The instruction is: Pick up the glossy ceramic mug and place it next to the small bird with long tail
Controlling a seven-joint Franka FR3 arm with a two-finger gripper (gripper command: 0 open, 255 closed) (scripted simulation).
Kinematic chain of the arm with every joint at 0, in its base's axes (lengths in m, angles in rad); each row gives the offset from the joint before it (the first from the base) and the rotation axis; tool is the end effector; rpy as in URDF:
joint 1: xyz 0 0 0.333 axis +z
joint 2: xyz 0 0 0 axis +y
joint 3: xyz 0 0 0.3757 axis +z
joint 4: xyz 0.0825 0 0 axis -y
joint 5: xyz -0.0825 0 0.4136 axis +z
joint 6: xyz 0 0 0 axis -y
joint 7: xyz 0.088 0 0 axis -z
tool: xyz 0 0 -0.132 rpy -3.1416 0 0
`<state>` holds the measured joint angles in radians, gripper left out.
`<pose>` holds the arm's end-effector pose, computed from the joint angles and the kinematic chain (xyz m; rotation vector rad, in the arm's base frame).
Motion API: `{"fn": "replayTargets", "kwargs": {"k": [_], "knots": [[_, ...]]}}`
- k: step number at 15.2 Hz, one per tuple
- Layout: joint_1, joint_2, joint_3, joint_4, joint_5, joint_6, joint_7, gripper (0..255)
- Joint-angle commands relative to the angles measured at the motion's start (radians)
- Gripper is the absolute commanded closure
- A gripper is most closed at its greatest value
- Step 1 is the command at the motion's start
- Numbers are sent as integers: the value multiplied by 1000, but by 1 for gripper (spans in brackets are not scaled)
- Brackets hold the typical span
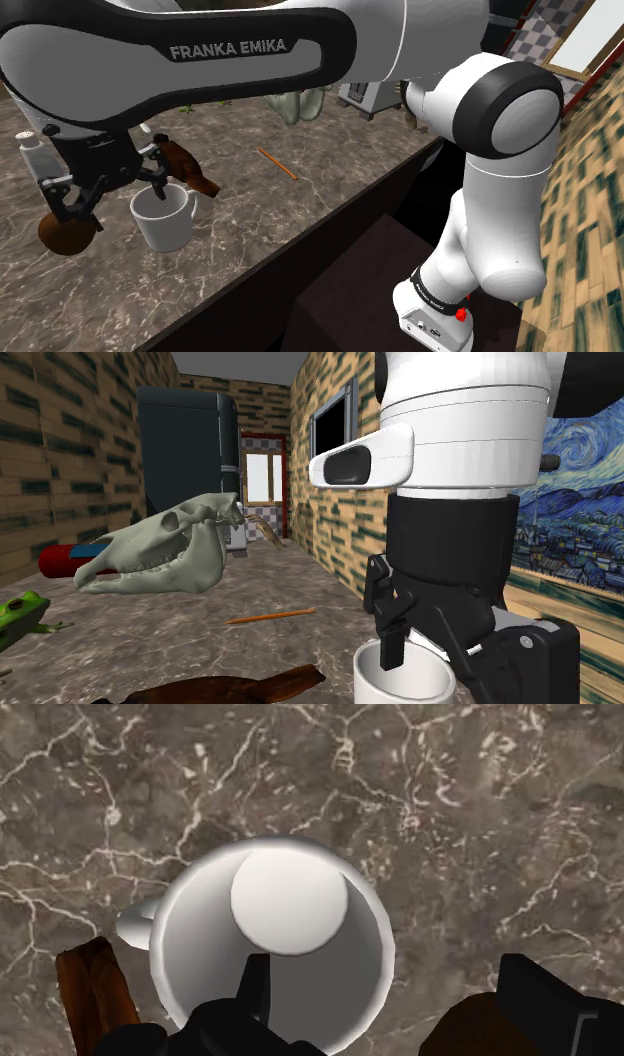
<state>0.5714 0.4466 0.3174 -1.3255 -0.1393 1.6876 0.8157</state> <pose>0.5086 0.5278 0.5071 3.0904 0.1063 -0.0624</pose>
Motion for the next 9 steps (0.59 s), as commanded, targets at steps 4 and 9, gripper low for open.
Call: {"fn": "replayTargets", "kwargs": {"k": [4, 9], "knots": [[10, 10, 1, 100, -2, -91, -2, 0], [10, 10, 1, 100, -2, -91, -2, 0]]}}
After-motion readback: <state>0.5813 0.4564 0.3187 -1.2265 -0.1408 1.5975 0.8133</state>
